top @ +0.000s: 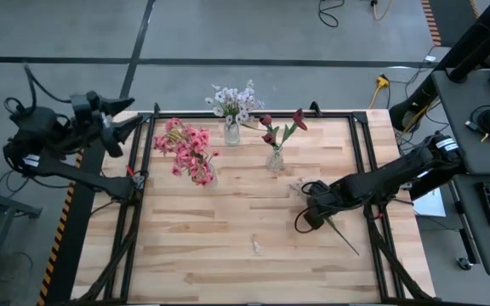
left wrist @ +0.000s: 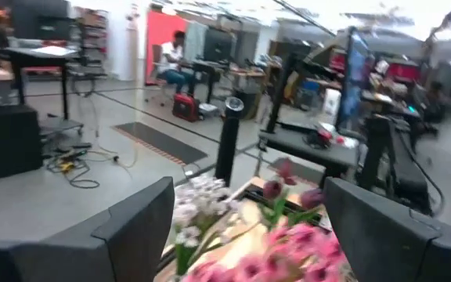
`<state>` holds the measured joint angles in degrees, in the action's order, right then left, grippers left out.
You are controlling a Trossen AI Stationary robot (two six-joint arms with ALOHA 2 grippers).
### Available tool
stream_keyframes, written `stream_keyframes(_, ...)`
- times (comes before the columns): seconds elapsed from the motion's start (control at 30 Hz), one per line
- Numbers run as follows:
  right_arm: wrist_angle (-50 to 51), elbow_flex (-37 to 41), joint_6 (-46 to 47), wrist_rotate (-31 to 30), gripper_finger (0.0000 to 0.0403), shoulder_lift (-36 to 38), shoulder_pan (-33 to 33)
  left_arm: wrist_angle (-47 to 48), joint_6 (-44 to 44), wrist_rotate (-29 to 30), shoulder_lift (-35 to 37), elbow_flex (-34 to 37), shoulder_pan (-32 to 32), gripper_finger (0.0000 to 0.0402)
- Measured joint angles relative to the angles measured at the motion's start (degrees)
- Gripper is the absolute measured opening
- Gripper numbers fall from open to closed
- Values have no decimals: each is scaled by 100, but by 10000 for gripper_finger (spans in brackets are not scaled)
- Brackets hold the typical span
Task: Sort flowers into vase by color
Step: Put the white flower into the top transparent vase
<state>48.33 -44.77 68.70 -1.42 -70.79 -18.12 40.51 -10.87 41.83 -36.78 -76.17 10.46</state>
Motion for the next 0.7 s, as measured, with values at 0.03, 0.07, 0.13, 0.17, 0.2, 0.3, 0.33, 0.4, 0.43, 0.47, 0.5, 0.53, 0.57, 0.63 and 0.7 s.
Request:
stream_keyframes(0.03, 1, -88, -120, -23, 19, 47, -15, 0, 45, -66, -177, -155, 0, 308)
stream_keyframes(0.07, 29, -178, -244, -32, 19, 81, -21, -5, 116, -80, -330, -324, 0, 307)
stream_keyframes(0.13, 8, -346, -432, -77, 19, 167, -83, 52, 233, -82, -587, -649, 0, 307)
stream_keyframes(0.17, 5, -427, -547, -116, 19, 222, -132, 85, 263, -81, -689, -807, 0, 306)
stream_keyframes(0.2, -8, -504, -670, -176, 19, 277, -193, 113, 285, -80, -770, -956, 0, 306)
stream_keyframes(0.3, -222, -703, -961, -424, 20, 469, -416, 259, 282, -74, -955, -1337, 0, 306)
stream_keyframes(0.33, -311, -748, -1070, -540, 20, 536, -507, 317, 240, -73, -996, -1426, 0, 306)
stream_keyframes(0.4, -623, -818, -1305, -800, 20, 669, -700, 405, 100, -114, -1075, -1517, 0, 306)
stream_keyframes(0.43, -805, -831, -1434, -953, 20, 725, -809, 411, 37, -231, -1099, -1520, 0, 306)
stream_keyframes(0.47, -992, -833, -1551, -1097, 20, 778, -902, 425, -49, -407, -1118, -1518, 10, 306)
stream_keyframes(0.5, -1205, -831, -1733, -1233, 20, 823, -996, 426, -124, -595, -1135, -1512, 30, 306)
stream_keyframes(0.53, -1433, -826, -1896, -1332, 20, 864, -1092, 426, -201, -754, -1153, -1504, 61, 306)
stream_keyframes(0.57, -1661, -814, -2078, -1423, 20, 888, -1188, 422, -253, -868, -1173, -1491, 102, 306)
stream_keyframes(0.63, -2040, -806, -2457, -1626, 20, 897, -1365, 438, -397, -946, -1221, -1469, 235, 306)
stream_keyframes(0.7, -2388, -805, -2794, -1793, 20, 881, -1536, 496, -485, -940, -1287, -1448, 419, 306)
